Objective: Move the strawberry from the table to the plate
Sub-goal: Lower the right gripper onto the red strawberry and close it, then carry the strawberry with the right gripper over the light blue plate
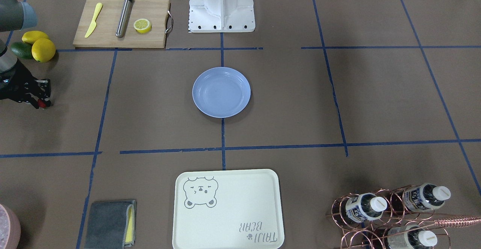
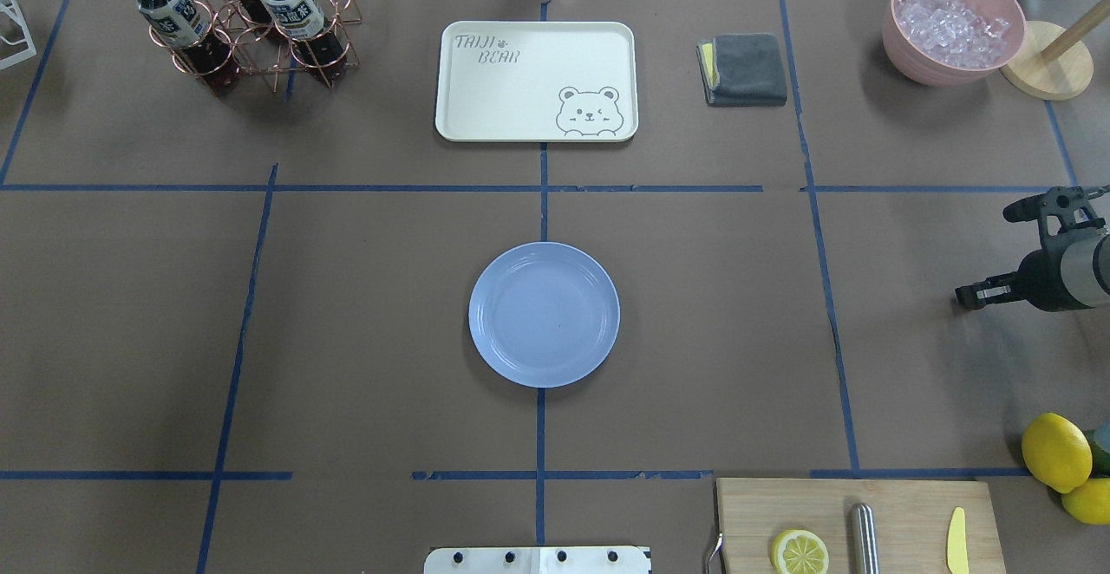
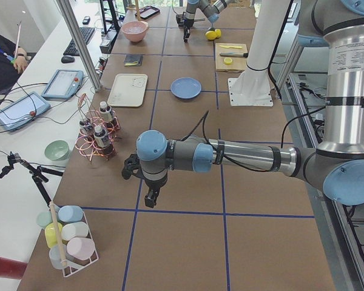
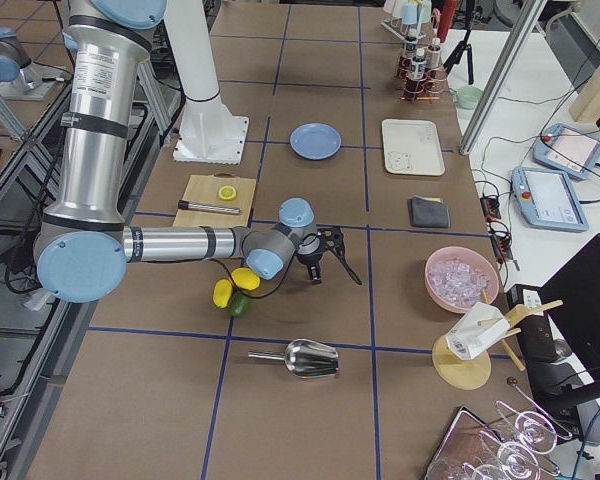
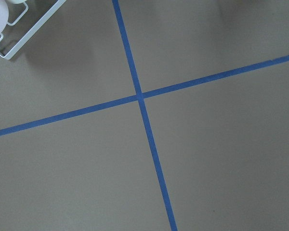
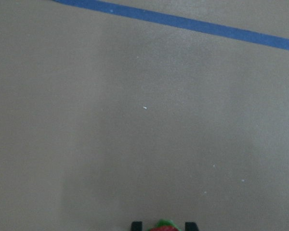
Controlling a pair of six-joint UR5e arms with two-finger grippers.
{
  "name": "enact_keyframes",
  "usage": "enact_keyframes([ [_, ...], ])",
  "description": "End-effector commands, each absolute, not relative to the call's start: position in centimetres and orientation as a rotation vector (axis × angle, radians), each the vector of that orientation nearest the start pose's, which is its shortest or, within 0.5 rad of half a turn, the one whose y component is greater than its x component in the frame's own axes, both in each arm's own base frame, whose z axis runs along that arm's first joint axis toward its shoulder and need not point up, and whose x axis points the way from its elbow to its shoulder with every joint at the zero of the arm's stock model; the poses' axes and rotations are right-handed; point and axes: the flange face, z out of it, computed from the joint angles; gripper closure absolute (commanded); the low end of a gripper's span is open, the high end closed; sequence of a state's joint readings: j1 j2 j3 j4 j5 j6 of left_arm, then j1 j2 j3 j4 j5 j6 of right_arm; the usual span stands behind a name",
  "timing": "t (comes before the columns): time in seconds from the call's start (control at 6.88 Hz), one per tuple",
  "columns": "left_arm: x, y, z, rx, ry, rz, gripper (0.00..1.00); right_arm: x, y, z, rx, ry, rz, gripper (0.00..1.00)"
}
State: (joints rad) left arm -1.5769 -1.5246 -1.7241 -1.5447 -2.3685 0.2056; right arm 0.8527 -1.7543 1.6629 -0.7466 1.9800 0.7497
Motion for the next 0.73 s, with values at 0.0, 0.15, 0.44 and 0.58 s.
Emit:
enact_keyframes([
  [0.0,-6.5,-47.5,60.6,0.161,0.786,0.221,0.0,-23.5,-39.9,58.5,0.297,-0.818,-0.143,1.0],
  [0.15,-6.5,-47.4,60.6,0.161,0.786,0.221,0.0,-25.6,-41.0,54.3,0.31,-0.84,-0.158,1.0],
  [0.44,-6.5,-47.4,60.7,0.16,0.786,0.22,0.0,-33.0,-43.9,42.4,0.241,-0.871,-0.074,1.0],
  [0.58,-6.5,-47.5,60.3,0.167,0.784,0.223,0.0,-39.1,-43.8,36.2,0.219,-0.882,-0.027,1.0],
])
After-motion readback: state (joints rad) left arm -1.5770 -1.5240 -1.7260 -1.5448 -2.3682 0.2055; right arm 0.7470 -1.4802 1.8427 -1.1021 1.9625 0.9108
